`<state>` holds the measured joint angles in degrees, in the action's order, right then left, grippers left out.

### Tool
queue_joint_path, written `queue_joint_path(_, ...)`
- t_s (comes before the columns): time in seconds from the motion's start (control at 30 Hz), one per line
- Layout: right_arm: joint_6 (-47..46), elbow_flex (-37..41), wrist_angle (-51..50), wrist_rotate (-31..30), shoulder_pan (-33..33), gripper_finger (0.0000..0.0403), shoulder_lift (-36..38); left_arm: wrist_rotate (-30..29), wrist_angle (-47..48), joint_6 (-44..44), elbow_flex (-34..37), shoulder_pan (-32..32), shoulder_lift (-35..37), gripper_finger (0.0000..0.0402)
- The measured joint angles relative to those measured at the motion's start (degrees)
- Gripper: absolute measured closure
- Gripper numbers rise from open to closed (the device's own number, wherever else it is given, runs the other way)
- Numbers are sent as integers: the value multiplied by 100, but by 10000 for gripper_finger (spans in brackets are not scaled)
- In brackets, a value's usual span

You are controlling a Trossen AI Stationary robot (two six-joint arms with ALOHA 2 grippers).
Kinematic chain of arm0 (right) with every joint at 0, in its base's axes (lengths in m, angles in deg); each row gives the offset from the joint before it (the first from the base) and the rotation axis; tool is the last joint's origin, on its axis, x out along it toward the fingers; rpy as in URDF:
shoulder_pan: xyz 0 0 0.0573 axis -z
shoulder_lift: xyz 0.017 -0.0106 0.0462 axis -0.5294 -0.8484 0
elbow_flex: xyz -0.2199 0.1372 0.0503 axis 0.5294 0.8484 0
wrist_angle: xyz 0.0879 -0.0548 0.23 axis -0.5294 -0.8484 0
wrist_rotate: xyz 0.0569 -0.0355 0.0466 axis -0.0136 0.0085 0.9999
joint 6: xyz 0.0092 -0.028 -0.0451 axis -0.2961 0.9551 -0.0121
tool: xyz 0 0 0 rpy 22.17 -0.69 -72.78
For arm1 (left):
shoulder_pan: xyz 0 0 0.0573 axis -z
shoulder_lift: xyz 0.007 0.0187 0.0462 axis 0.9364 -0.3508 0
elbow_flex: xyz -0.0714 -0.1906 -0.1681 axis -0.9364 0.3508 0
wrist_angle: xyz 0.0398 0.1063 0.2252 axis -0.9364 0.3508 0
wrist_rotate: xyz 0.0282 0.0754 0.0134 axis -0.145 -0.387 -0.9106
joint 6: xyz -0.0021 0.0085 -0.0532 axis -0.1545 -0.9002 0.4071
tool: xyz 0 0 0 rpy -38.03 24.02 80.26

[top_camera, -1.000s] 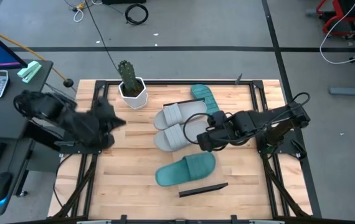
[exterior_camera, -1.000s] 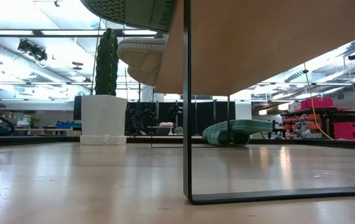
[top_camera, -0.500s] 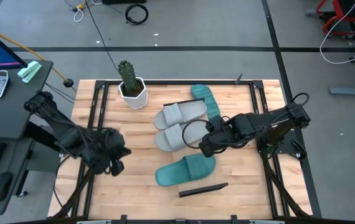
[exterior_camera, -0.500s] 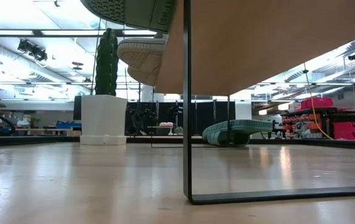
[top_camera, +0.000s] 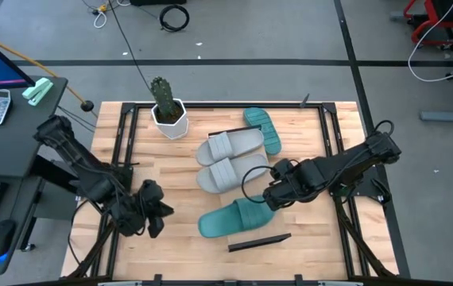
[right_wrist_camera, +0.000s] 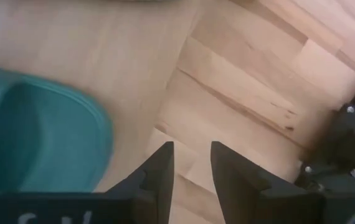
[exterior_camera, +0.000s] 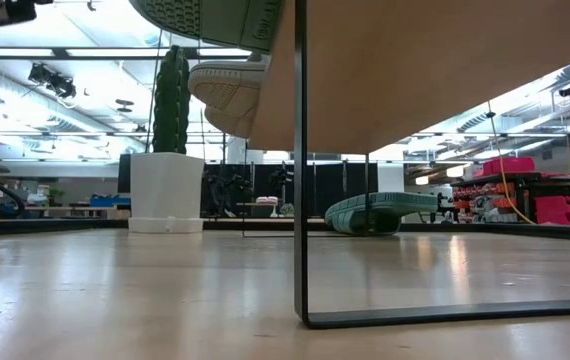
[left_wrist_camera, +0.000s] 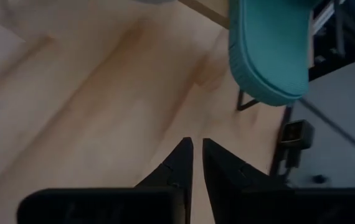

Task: Pick and place slides into the shelf
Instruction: Put the bottom green slipper on the shelf

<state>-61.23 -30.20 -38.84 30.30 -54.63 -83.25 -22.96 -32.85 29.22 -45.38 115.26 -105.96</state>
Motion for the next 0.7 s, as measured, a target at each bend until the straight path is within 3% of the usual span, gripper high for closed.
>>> queue_joint_path(0.17, -17, 31, 133, -14, -5, 291, 201, 6, -878, 15, 518, -109, 0, 350)
queue_joint_path(0.5, -435, 28, 168, -132, 3, 291, 435, 15, -1304, 100, 912, -474, 2, 347)
queue_joint_path(0.7, -589, 28, 168, -119, 3, 291, 433, 287, -2013, -666, 972, -758, 0, 346)
